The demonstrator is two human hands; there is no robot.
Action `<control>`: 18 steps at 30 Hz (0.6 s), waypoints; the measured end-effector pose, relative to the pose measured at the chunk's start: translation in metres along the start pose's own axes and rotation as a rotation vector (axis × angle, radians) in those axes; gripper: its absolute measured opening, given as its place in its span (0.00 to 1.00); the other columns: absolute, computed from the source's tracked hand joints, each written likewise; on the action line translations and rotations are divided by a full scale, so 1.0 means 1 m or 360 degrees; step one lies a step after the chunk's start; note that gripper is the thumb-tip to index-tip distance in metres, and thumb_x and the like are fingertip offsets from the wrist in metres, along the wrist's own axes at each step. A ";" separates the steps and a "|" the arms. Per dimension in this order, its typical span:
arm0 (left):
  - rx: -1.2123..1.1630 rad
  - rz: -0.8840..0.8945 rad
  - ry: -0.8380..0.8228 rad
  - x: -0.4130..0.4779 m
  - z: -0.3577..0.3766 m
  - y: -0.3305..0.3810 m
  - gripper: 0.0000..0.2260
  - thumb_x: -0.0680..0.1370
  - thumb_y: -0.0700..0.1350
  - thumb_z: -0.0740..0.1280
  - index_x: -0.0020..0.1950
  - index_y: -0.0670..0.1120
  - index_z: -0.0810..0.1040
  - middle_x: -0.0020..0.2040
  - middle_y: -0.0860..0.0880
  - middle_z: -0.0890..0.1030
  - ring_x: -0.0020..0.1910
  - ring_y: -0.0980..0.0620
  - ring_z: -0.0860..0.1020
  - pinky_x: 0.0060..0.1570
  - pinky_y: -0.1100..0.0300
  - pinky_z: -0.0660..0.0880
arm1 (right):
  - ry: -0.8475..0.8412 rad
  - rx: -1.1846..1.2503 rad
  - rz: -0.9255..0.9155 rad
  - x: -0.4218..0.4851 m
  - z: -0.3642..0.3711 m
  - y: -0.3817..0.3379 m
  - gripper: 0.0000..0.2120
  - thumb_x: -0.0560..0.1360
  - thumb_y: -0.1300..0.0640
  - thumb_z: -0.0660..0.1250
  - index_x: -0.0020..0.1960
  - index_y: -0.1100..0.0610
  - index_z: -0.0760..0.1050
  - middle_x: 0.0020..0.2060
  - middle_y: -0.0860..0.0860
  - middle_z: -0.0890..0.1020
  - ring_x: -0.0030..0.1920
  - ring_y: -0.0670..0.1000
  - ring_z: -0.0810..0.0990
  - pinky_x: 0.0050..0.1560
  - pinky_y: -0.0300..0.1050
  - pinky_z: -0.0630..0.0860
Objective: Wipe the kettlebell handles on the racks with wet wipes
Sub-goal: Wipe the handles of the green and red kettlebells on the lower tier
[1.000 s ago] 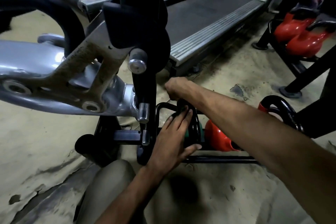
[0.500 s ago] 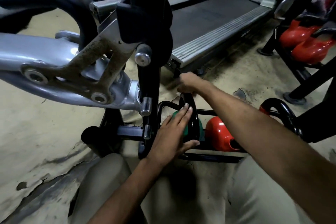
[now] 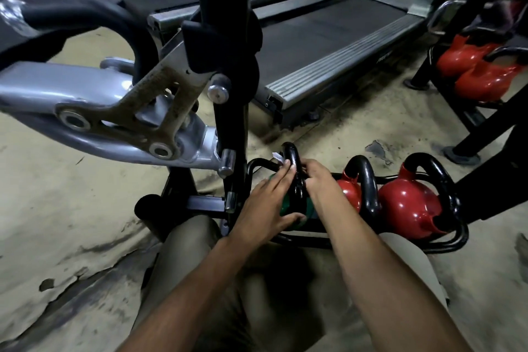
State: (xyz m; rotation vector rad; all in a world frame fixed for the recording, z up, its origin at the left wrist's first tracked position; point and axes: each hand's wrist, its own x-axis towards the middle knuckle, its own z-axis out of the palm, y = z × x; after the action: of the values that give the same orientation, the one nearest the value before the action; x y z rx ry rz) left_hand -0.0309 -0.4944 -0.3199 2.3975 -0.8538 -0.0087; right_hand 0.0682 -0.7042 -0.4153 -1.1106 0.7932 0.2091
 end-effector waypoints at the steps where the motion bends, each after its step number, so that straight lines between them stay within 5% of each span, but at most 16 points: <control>1: -0.0018 -0.0012 0.0001 -0.001 0.001 0.000 0.50 0.72 0.62 0.75 0.85 0.53 0.49 0.85 0.57 0.49 0.81 0.53 0.59 0.78 0.51 0.62 | 0.0026 -0.0060 0.0002 0.034 -0.009 0.005 0.14 0.76 0.49 0.69 0.57 0.56 0.83 0.57 0.57 0.85 0.55 0.57 0.84 0.64 0.57 0.79; 4: -0.0055 -0.0026 -0.0008 -0.002 0.003 -0.002 0.51 0.72 0.62 0.76 0.85 0.54 0.48 0.85 0.58 0.48 0.81 0.53 0.59 0.78 0.49 0.63 | 0.0163 -0.0195 0.0085 0.021 -0.017 0.007 0.22 0.77 0.46 0.62 0.60 0.61 0.79 0.46 0.59 0.85 0.52 0.60 0.83 0.63 0.58 0.77; 7: -0.0067 -0.0022 0.0007 -0.002 0.003 -0.001 0.50 0.73 0.61 0.76 0.85 0.54 0.48 0.85 0.59 0.48 0.82 0.53 0.58 0.78 0.49 0.63 | 0.0171 -0.0266 -0.0180 -0.104 0.028 -0.018 0.08 0.76 0.52 0.62 0.50 0.54 0.78 0.47 0.52 0.83 0.47 0.50 0.83 0.57 0.48 0.81; 9: -0.0094 -0.0010 0.0024 -0.002 0.004 -0.001 0.50 0.72 0.60 0.77 0.85 0.53 0.49 0.85 0.59 0.48 0.82 0.53 0.58 0.78 0.49 0.63 | 0.0131 -0.0147 -0.0219 -0.129 0.044 -0.032 0.07 0.78 0.58 0.63 0.41 0.51 0.75 0.38 0.47 0.80 0.36 0.44 0.80 0.43 0.40 0.79; 12: -0.0165 -0.0014 0.0031 -0.002 0.006 -0.003 0.50 0.73 0.59 0.77 0.85 0.54 0.49 0.84 0.61 0.47 0.82 0.54 0.58 0.78 0.48 0.64 | 0.0194 0.0042 0.0071 -0.107 0.042 -0.051 0.08 0.76 0.66 0.62 0.39 0.60 0.74 0.33 0.54 0.77 0.31 0.52 0.76 0.31 0.43 0.77; 16: -0.0217 -0.0015 0.0034 -0.005 0.008 -0.003 0.49 0.73 0.60 0.76 0.85 0.57 0.48 0.84 0.64 0.45 0.82 0.56 0.56 0.78 0.47 0.65 | 0.0181 0.0091 0.0017 -0.089 0.041 -0.043 0.13 0.75 0.63 0.64 0.56 0.67 0.80 0.52 0.62 0.83 0.48 0.59 0.82 0.54 0.51 0.82; 18: -0.0209 -0.0030 0.0029 -0.006 0.008 -0.002 0.49 0.74 0.60 0.75 0.85 0.58 0.47 0.83 0.65 0.44 0.82 0.57 0.56 0.77 0.47 0.66 | 0.0157 0.0100 -0.0089 -0.093 0.042 -0.041 0.19 0.71 0.61 0.68 0.59 0.68 0.81 0.53 0.64 0.83 0.50 0.62 0.83 0.51 0.53 0.82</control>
State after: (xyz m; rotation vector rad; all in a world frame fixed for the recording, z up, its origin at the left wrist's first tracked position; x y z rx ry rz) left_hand -0.0366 -0.4937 -0.3283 2.2793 -0.7971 -0.0493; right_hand 0.0431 -0.6664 -0.3154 -1.0886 0.8499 0.0824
